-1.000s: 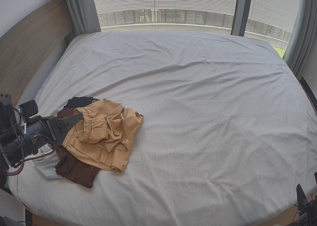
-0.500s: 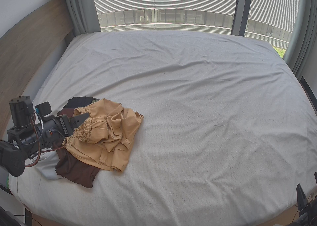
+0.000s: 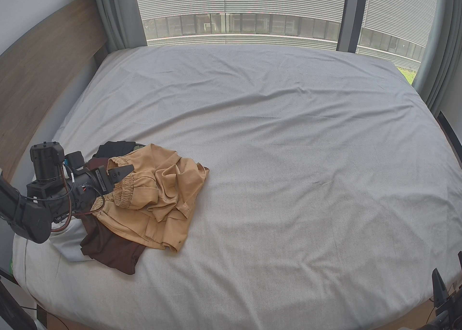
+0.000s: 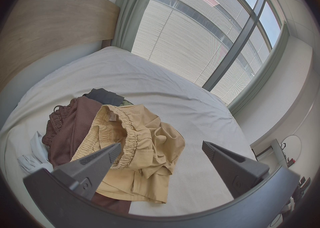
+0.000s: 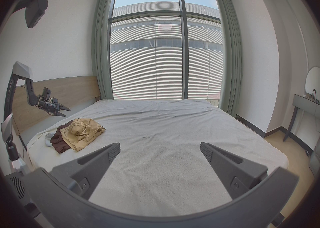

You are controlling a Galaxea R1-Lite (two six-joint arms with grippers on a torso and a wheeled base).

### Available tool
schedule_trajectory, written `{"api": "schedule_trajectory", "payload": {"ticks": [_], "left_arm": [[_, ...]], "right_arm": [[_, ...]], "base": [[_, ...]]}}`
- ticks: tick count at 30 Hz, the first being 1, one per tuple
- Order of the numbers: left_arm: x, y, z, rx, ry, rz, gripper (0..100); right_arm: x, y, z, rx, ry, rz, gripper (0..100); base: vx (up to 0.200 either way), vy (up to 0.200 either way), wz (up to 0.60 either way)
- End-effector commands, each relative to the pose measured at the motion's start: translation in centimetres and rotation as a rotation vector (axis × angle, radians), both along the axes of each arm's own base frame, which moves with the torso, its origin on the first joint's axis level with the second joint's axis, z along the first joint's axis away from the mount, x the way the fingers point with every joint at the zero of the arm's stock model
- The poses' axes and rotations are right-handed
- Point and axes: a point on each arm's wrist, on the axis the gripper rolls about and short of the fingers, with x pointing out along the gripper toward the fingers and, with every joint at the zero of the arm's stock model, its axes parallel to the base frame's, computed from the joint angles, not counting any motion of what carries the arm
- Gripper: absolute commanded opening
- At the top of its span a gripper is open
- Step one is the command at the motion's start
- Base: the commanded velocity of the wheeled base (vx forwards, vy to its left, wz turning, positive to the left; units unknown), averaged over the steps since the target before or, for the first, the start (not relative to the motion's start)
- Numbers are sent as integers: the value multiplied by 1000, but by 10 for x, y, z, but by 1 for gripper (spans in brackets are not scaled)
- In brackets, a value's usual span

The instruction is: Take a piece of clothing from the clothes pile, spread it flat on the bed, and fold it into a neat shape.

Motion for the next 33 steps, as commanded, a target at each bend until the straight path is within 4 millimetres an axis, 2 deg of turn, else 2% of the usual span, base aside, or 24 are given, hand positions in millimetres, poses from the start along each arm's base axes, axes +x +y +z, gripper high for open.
{"api": "schedule_trajectory", "payload": {"ticks": [1, 11, 20, 33], "left_arm": [[15, 1, -14, 3, 29, 3, 100], [38, 4, -30, 10, 50, 16, 100], [56, 5, -55, 81, 55, 0, 100], [75, 4, -71, 85, 53, -4, 100]], "right_arm": [[0, 0, -5, 0, 1, 0, 100], [0, 0, -5, 0, 1, 0, 100], [0, 0, -5, 0, 1, 0, 100], [0, 0, -5, 0, 1, 0, 100]], "base": [[0, 0, 0], [0, 0, 0], [0, 0, 0], [0, 0, 0]]}}
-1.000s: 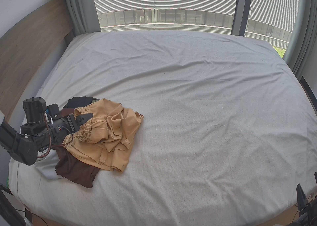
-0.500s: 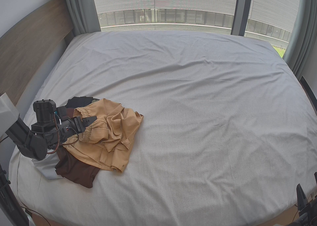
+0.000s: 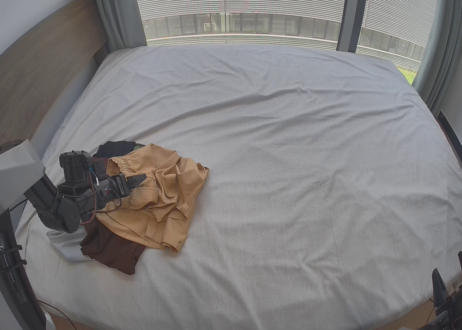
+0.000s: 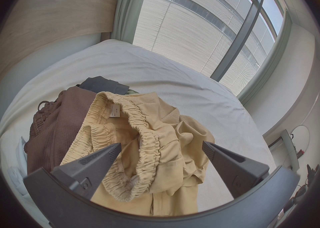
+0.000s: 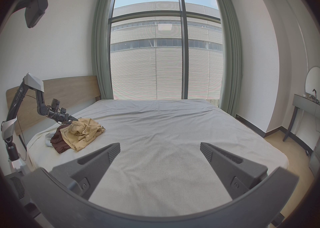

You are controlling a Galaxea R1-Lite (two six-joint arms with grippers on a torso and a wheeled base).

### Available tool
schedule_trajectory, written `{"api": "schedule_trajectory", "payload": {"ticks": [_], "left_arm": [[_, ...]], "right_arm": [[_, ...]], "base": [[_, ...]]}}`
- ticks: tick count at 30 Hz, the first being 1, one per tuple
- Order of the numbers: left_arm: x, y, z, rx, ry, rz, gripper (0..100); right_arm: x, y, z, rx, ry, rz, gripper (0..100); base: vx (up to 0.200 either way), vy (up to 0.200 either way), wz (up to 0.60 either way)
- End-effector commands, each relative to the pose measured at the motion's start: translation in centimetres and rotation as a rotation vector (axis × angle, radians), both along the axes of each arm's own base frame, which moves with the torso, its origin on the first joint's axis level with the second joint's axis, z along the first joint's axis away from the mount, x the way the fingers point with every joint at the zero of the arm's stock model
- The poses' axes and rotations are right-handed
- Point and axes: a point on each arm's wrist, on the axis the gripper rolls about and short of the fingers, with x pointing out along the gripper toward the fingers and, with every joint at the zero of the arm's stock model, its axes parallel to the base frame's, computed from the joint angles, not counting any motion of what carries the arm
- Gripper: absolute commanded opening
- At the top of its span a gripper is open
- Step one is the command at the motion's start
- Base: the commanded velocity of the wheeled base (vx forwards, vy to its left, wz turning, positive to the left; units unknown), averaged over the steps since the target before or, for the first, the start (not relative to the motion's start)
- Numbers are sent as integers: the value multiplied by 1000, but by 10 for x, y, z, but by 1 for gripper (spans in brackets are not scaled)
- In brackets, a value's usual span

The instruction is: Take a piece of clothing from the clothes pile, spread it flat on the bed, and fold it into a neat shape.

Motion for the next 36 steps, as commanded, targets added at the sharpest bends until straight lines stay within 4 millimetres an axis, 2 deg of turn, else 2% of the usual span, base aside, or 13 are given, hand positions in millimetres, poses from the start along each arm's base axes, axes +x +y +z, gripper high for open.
{"api": "schedule_trajectory", "payload": {"ticks": [1, 13, 26, 27, 36], "left_arm": [[8, -2, -12, 0, 13, -5, 100], [16, -15, -15, -2, 0, -40, 100], [23, -16, -24, -1, -5, -40, 100], [23, -16, -24, -1, -5, -40, 0], [20, -16, -25, -2, -8, -46, 0]], "right_arm": [[0, 0, -5, 0, 1, 0, 100], [0, 0, -5, 0, 1, 0, 100], [0, 0, -5, 0, 1, 0, 100], [0, 0, -5, 0, 1, 0, 100], [0, 0, -5, 0, 1, 0, 100]], "base": [[0, 0, 0], [0, 0, 0], [0, 0, 0], [0, 0, 0], [0, 0, 0]]}}
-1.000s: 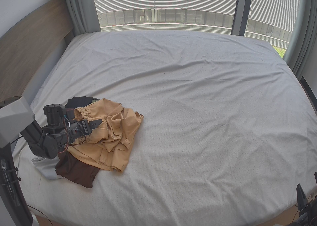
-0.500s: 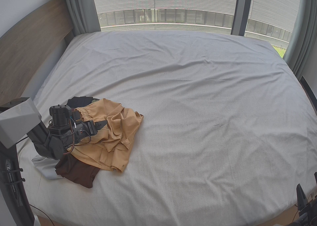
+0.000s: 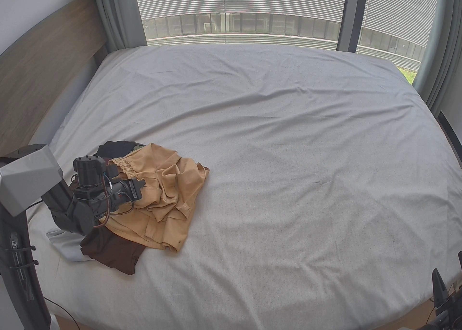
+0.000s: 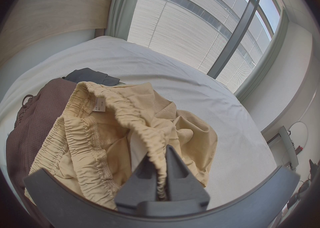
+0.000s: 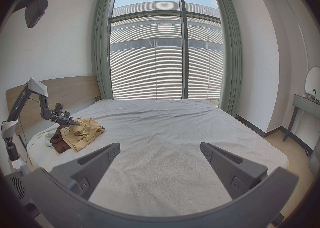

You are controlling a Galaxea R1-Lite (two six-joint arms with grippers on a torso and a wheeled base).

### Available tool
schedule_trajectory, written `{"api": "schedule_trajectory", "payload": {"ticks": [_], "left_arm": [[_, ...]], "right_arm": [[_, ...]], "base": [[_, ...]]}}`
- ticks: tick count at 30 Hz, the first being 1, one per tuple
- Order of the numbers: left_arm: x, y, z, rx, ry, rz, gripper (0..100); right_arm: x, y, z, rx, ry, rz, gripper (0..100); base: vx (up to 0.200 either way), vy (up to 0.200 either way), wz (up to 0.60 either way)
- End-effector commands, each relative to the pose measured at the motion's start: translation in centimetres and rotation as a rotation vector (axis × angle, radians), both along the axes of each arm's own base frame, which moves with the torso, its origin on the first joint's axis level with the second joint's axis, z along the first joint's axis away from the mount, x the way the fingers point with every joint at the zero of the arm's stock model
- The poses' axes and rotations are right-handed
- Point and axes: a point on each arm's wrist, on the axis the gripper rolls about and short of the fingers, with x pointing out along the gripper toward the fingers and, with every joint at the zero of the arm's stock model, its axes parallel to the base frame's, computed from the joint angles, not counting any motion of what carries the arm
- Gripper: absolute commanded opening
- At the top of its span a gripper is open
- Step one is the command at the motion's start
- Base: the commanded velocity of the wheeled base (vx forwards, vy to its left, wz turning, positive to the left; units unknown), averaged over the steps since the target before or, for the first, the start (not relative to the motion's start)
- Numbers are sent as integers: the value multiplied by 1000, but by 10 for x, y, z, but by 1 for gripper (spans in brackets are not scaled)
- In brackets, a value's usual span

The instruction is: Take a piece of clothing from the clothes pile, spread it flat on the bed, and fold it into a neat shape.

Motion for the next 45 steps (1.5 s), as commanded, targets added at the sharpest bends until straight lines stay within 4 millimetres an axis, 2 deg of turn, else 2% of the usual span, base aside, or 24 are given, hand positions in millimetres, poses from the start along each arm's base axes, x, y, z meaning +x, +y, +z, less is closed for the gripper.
{"api": "schedule_trajectory", "payload": {"ticks": [1, 6, 10, 16, 30, 38, 41, 45], "left_arm": [[-1, 0, 1, -1, -2, -1, 0], [-5, -2, 2, -19, 6, -9, 0], [-6, -6, 19, -189, 19, 45, 0], [-5, -4, 24, -376, 50, 67, 0], [-2, -2, 34, -631, 121, 78, 0], [-12, 18, 74, -984, 236, 41, 0], [-16, 23, 85, -1067, 277, 13, 0], [-19, 25, 89, -1103, 303, 2, 0]], "right_arm": [[0, 0, -5, 0, 1, 0, 100], [0, 0, -5, 0, 1, 0, 100], [0, 0, -5, 0, 1, 0, 100], [0, 0, -5, 0, 1, 0, 100], [0, 0, -5, 0, 1, 0, 100], [0, 0, -5, 0, 1, 0, 100], [0, 0, -5, 0, 1, 0, 100], [0, 0, -5, 0, 1, 0, 100]], "base": [[0, 0, 0], [0, 0, 0], [0, 0, 0], [0, 0, 0], [0, 0, 0], [0, 0, 0], [0, 0, 0], [0, 0, 0]]}}
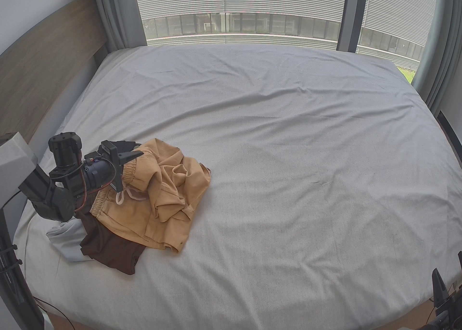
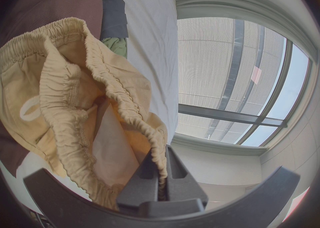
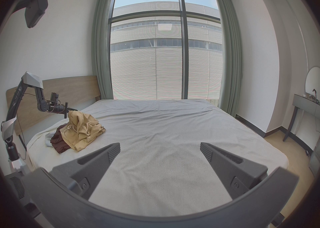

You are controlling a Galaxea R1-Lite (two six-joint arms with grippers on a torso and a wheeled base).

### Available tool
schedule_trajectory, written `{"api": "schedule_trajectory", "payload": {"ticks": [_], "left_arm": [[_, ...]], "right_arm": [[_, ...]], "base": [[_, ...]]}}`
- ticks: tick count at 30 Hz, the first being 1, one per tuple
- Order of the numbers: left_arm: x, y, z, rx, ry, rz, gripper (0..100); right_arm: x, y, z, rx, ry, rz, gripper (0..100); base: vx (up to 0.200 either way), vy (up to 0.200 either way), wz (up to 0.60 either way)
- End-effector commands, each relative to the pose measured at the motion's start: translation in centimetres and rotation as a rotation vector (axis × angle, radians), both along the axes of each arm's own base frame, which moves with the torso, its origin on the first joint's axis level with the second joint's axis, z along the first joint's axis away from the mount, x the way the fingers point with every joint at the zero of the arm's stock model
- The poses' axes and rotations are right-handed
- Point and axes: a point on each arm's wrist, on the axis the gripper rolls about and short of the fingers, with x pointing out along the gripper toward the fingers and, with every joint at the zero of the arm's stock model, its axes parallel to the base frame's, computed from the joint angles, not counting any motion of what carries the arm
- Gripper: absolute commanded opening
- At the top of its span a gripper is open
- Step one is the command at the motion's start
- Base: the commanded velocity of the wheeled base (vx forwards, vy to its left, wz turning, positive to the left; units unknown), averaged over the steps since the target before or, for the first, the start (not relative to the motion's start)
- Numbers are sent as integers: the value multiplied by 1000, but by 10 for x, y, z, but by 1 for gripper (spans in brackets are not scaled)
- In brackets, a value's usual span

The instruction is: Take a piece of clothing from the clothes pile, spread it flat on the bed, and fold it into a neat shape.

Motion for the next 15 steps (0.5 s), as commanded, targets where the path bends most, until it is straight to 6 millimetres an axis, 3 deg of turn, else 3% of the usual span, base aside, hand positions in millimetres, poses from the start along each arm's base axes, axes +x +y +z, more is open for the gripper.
{"api": "schedule_trajectory", "payload": {"ticks": [1, 15], "left_arm": [[-8, 8, 24, -30, -41, 3, 0], [-19, -10, 50, -213, 18, -85, 0]], "right_arm": [[0, 0, -5, 0, 1, 0, 100], [0, 0, -5, 0, 1, 0, 100]], "base": [[0, 0, 0], [0, 0, 0]]}}
